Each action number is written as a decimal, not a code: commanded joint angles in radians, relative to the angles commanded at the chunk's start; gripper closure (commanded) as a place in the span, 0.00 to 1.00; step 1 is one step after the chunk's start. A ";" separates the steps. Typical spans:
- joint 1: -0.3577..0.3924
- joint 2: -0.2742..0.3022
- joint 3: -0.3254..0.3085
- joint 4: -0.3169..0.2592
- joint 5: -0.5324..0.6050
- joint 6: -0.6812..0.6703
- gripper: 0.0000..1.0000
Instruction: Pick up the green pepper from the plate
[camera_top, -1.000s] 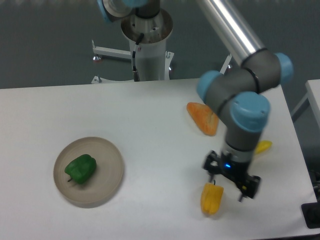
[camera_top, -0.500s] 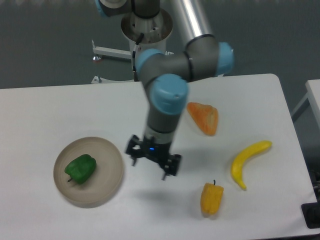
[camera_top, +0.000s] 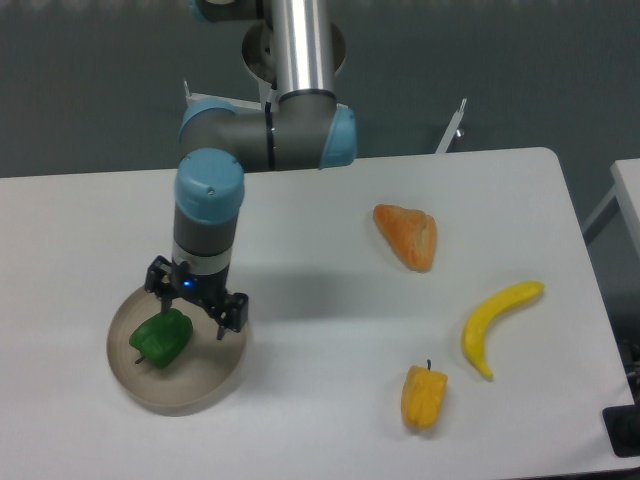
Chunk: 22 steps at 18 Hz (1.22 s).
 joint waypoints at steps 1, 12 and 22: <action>-0.002 0.000 -0.006 0.002 0.000 0.003 0.00; -0.032 -0.041 -0.005 0.034 0.003 0.026 0.00; -0.035 -0.058 0.008 0.034 0.003 0.044 0.46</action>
